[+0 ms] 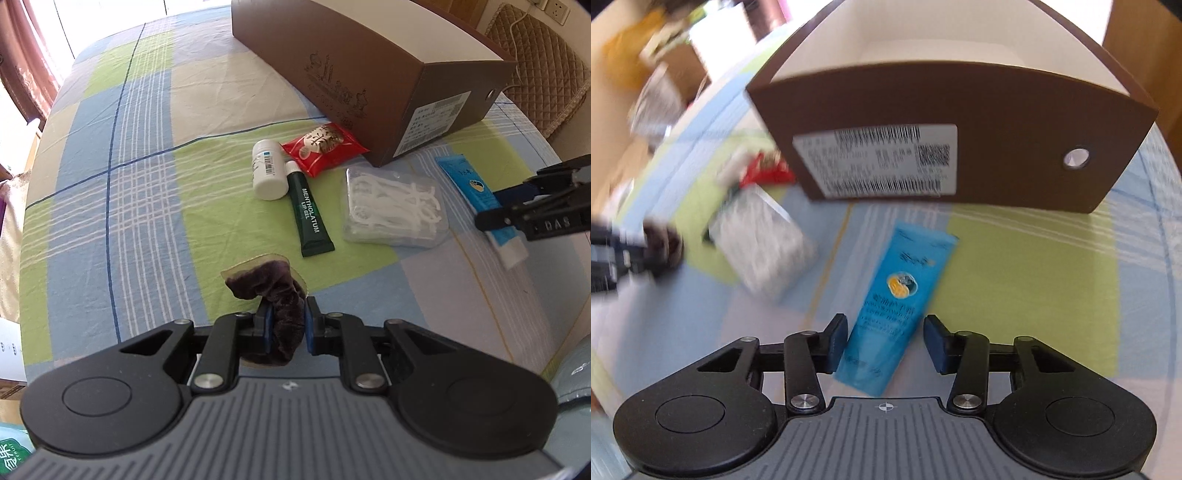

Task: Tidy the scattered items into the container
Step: 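Grasp the dark velvet scrunchie with the left gripper while the right gripper grasps the blue tube, then carry the scrunchie and blue tube over the brown box with both grippers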

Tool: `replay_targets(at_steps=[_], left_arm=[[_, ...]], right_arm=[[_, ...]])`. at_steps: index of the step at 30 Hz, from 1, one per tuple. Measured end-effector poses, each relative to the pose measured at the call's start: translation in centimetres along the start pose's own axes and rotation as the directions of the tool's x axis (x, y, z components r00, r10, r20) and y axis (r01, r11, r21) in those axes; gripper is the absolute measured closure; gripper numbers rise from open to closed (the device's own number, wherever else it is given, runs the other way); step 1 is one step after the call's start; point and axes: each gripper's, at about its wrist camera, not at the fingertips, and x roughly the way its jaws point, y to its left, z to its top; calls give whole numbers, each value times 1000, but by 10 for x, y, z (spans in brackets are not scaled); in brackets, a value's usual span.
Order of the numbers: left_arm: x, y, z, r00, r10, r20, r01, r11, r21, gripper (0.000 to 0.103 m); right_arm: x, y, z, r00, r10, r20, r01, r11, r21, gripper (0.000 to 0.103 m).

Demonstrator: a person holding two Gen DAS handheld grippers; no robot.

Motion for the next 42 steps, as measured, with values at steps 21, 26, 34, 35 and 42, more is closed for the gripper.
replay_targets(at_steps=[21, 26, 34, 35, 42], left_arm=[[-5, -4, -2, 1000, 6, 16, -6, 1000, -31, 91], [-19, -12, 3, 1000, 12, 27, -11, 1000, -15, 91], [-51, -33, 25, 997, -2, 83, -2, 999, 50, 91], [-55, -36, 29, 996, -4, 89, -1, 998, 62, 91], [-71, -61, 56, 993, -22, 120, -1, 982, 187, 91]], right_arm=[[-12, 1, -18, 999, 17, 30, -15, 995, -95, 71], [-32, -12, -16, 994, 104, 36, -103, 994, -23, 71], [-77, -22, -6, 985, 145, 97, -142, 989, -39, 71], [-81, -24, -5, 984, 144, 101, -141, 989, -44, 71], [-106, -38, 8, 982, 146, 123, -138, 988, -76, 71]])
